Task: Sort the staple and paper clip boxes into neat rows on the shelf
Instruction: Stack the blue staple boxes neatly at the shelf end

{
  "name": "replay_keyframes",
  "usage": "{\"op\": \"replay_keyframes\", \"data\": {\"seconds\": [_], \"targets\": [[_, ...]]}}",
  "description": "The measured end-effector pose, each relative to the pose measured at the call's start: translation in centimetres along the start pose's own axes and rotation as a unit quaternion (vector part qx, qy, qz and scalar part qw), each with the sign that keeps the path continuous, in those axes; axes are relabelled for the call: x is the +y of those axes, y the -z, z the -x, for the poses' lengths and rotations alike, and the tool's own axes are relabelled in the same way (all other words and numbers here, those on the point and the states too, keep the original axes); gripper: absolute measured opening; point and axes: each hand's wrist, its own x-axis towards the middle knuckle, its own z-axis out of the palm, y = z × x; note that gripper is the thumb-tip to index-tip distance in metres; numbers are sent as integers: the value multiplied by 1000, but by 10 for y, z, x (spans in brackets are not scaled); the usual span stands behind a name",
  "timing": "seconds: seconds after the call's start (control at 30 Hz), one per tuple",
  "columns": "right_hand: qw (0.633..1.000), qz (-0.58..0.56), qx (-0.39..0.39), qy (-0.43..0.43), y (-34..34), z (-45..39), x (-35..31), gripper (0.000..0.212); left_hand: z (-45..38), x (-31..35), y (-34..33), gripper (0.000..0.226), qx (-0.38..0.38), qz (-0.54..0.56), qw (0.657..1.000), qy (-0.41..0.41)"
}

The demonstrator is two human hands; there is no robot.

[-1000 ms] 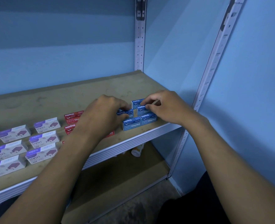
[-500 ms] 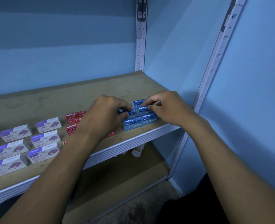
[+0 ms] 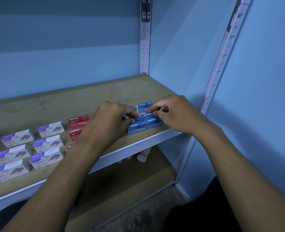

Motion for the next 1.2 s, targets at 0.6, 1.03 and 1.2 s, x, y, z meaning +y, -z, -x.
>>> {"op": "replay_keyframes", "data": {"seconds": [0.6, 1.03, 1.2], "targets": [[997, -10, -80, -4, 2, 2, 5, 33, 2, 4, -1, 35, -28, 11, 1000, -2], [997, -19, -72, -31, 6, 0, 0, 40, 0, 3, -2, 39, -13, -15, 1000, -17], [999, -38, 0, -23, 7, -9, -1, 26, -6, -1, 2, 32, 50, -52, 997, -14]]}}
